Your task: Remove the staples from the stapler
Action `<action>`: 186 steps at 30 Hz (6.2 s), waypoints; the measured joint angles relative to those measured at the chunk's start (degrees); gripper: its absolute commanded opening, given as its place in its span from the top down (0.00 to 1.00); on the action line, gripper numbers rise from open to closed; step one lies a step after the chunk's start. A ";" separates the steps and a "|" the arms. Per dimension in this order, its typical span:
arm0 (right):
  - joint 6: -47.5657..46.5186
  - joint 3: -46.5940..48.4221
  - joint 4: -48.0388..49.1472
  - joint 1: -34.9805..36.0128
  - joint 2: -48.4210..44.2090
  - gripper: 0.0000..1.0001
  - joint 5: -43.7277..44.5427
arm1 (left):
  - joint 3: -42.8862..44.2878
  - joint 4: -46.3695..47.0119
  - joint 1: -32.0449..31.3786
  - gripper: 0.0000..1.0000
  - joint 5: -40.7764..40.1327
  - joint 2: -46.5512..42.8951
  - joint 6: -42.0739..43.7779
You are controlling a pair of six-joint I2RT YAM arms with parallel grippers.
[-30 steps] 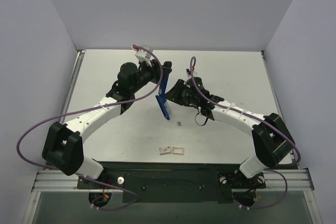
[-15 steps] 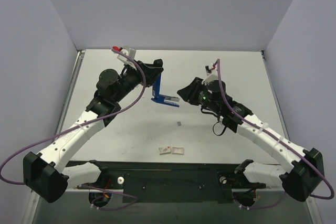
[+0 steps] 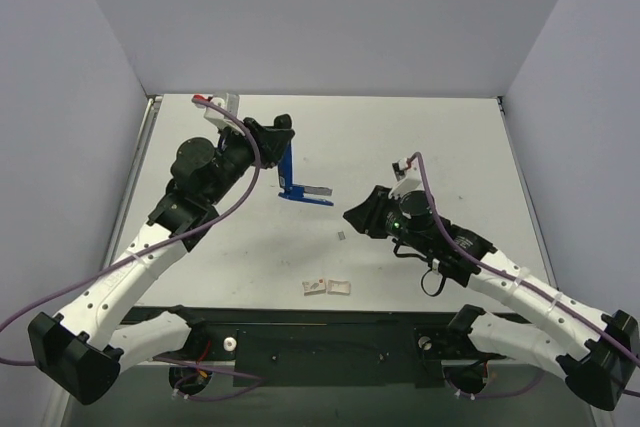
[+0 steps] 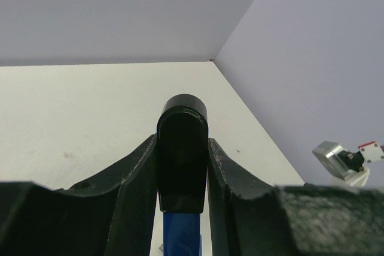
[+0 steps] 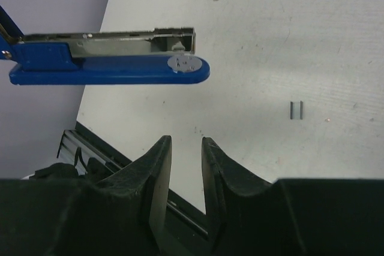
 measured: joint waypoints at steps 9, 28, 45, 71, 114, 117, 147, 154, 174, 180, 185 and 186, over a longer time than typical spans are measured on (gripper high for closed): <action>3.87 -1.25 3.28 5.11 5.86 0.77 0.02 | -1.62 -2.82 0.00 1.00 -5.42 -1.73 -6.29; 4.81 1.31 4.20 5.73 13.25 0.75 2.56 | -7.37 -6.47 0.00 1.00 -4.13 -11.91 -15.06; -4.74 11.74 0.35 5.73 13.16 0.73 2.45 | -11.45 -8.44 -0.02 1.00 11.52 -15.30 -18.21; -31.12 24.35 -24.70 2.29 5.42 1.00 -36.57 | -14.47 6.36 -0.09 1.00 41.94 -15.47 -13.18; -39.58 41.16 -36.98 0.46 19.37 1.00 -50.77 | -10.47 5.31 -7.17 1.00 45.90 -10.51 -0.50; -38.01 35.95 -32.92 -2.40 16.20 1.00 -47.98 | -10.10 3.41 -7.80 1.00 42.42 -9.55 1.01; -18.86 10.14 -21.38 -14.27 2.40 0.54 -13.77 | 20.63 -32.94 -8.50 1.00 -13.64 25.03 10.16; -17.90 7.61 -21.42 -14.29 2.38 0.47 -13.99 | 26.03 -32.79 -1.95 1.00 -11.19 37.07 8.96; -18.10 5.68 -21.42 -14.29 1.44 0.46 -13.92 | 42.05 -37.33 1.38 0.92 -12.81 60.43 6.88; -18.16 5.35 -21.40 -14.29 1.49 0.46 -13.92 | 43.01 -38.77 1.09 0.71 -14.23 61.81 6.29; -18.14 4.63 -21.09 -14.29 1.46 0.46 -13.92 | 43.10 -39.67 0.44 0.54 -14.80 61.92 6.08; -18.14 4.44 -21.11 -14.29 1.46 0.46 -13.92 | 43.12 -39.71 0.37 0.52 -14.82 61.92 6.01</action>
